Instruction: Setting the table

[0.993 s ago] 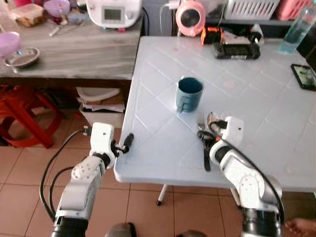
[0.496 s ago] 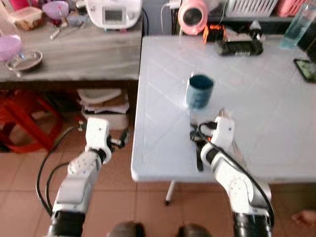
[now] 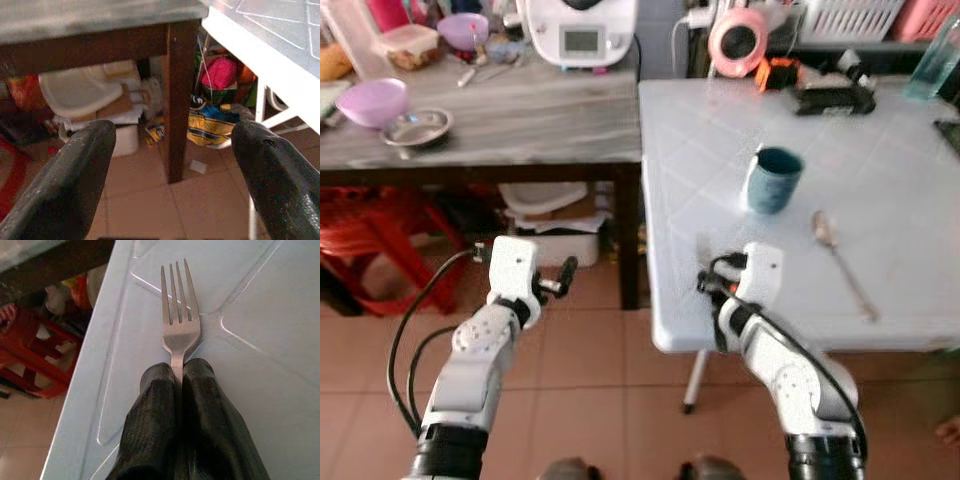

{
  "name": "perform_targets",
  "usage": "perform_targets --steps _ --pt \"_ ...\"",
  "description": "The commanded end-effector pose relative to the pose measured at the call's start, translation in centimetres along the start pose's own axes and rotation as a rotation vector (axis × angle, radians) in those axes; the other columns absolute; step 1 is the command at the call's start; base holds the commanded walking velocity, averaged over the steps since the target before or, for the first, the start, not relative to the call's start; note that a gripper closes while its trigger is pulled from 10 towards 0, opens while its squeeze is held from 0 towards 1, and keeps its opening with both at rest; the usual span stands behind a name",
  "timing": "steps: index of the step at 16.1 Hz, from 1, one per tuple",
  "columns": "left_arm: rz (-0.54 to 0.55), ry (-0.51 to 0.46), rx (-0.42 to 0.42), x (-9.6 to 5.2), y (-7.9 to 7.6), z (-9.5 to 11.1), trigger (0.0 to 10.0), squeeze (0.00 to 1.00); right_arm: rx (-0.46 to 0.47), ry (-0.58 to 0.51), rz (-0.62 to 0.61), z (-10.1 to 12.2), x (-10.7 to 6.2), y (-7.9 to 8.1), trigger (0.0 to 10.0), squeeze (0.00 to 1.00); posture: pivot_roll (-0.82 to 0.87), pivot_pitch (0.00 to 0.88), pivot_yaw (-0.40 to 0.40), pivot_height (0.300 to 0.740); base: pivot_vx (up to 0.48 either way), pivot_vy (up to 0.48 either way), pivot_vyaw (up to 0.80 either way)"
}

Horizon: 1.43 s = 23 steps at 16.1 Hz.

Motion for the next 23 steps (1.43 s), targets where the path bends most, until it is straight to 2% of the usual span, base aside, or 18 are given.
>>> perform_targets --steps 1,3,8,11,13,18,23 --pt "-0.010 -0.021 -0.004 0.2 -0.3 0.4 10.0 0.00 -0.013 0.043 -0.018 -1.2 0.1 -0.4 10.0 0.00 -0.05 0.000 0.037 0.740 0.000 0.480 0.00" --pt "0.017 -0.085 -0.034 0.1 0.3 1.5 10.0 0.00 -0.098 -0.010 -0.033 -0.7 0.2 -0.6 10.0 0.00 -0.05 0.000 0.039 0.740 0.000 0.476 0.00" --pt "0.014 -0.131 -0.058 0.4 0.0 2.2 10.0 0.00 -0.133 -0.083 -0.083 0.8 0.4 -1.9 10.0 0.00 -0.05 0.000 0.046 0.740 0.000 0.443 0.00" --pt "-0.012 -0.147 -0.059 0.5 -0.5 2.5 10.0 0.00 -0.193 -0.141 -0.102 2.4 0.6 -2.3 10.0 0.00 -0.05 0.000 0.047 0.740 0.252 0.409 0.00" --pt "-0.015 -0.160 -0.066 0.5 -0.7 2.6 10.0 0.00 -0.199 -0.146 -0.110 2.6 0.8 -2.5 10.0 0.00 -0.05 0.000 0.045 0.740 0.311 0.366 0.00" --pt "-0.025 -0.162 -0.080 0.7 -1.5 2.6 10.0 0.00 -0.256 -0.184 -0.094 3.3 0.9 -2.0 10.0 0.00 -0.05 0.000 0.043 0.740 0.430 0.096 0.00" --pt "-0.021 -0.163 -0.084 0.9 -1.6 2.6 10.0 0.00 -0.282 -0.214 -0.101 3.9 0.8 -2.3 10.0 0.00 -0.06 0.000 0.046 0.740 0.463 0.000 0.00"
Point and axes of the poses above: a point about 5 cm out from each wrist's last joint towards the gripper, its own x axis pointing out of the wrist towards the gripper, its own z axis along the axis of the wrist's last joint, y = z × x, the point moved 6 cm from there along x, pointing out of the wrist towards the gripper, and after that the axes turned 12 degrees about -x, right-handed, at the moved point
